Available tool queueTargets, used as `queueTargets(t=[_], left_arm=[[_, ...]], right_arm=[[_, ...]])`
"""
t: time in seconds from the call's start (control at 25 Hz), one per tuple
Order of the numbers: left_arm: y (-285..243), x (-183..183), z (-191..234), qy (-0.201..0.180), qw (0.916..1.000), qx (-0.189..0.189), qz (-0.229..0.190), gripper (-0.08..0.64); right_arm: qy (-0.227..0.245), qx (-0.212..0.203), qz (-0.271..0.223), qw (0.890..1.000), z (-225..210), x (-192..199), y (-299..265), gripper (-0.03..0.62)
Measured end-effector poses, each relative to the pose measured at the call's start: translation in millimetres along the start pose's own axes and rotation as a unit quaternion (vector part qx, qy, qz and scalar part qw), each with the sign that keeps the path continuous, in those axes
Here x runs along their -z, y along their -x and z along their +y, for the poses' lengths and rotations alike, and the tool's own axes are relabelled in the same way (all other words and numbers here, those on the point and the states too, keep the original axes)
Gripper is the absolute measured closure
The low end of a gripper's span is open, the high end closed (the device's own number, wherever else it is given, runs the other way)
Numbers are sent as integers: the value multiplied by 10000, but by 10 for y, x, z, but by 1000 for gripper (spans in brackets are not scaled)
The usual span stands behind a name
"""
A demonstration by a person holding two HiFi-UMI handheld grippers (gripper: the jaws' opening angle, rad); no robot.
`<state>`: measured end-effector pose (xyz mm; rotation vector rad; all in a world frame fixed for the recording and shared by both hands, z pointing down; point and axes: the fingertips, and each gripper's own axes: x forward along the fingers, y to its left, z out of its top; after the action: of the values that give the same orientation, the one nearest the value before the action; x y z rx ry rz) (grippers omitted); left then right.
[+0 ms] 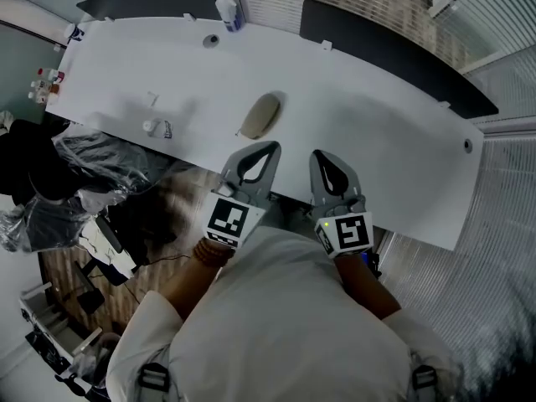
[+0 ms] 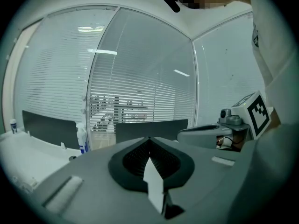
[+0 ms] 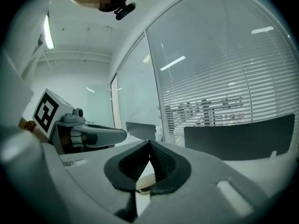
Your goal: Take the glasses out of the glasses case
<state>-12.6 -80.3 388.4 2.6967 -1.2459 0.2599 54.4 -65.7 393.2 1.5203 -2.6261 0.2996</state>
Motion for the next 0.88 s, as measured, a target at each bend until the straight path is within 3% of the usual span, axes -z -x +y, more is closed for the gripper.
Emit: queueTargets(t=[0.36,0.76,0.88], left_arm=[[-174,501,362,-183,9986,-160,471,557],[-383,1083,717,-510,9934,-224,999,557],[-466,1333,789,-626,9887,-185,1349,512]], right_arm=[[133,-211,247,9994,80,411,-546,592],[52,-57,631,9980,25,1056,-947,592],[-31,-32,755,9971,11,1201,-1040,592]])
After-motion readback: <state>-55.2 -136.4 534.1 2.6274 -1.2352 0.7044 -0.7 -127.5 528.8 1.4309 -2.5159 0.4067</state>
